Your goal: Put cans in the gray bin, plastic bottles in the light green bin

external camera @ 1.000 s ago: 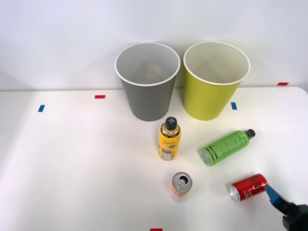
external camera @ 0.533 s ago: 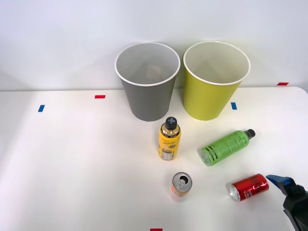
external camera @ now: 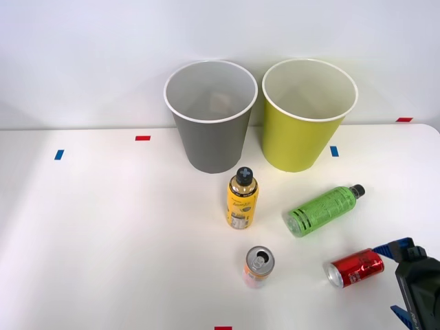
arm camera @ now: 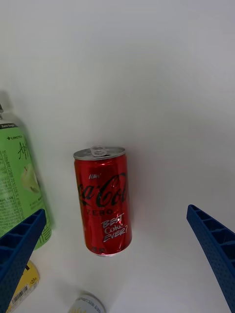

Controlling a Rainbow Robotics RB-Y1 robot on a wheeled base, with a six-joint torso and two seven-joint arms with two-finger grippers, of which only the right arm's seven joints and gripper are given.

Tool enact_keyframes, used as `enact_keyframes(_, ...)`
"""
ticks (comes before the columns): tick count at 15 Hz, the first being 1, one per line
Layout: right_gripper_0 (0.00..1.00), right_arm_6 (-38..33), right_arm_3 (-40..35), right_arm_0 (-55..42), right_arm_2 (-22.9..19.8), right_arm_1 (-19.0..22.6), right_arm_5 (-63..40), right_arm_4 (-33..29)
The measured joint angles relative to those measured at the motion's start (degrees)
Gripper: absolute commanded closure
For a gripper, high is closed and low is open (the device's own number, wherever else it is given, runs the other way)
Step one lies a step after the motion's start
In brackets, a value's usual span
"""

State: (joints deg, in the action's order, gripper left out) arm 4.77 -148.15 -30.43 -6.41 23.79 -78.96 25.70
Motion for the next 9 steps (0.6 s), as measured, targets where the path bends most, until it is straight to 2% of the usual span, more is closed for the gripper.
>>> enact_keyframes(4,0.00,-4.44,2.13,6.59,0.95,1.07,-9.86,0.54)
enact_keyframes(9,0.00,-8.20,8.33,11.77,5.11,1.06,-10.05,-2.08)
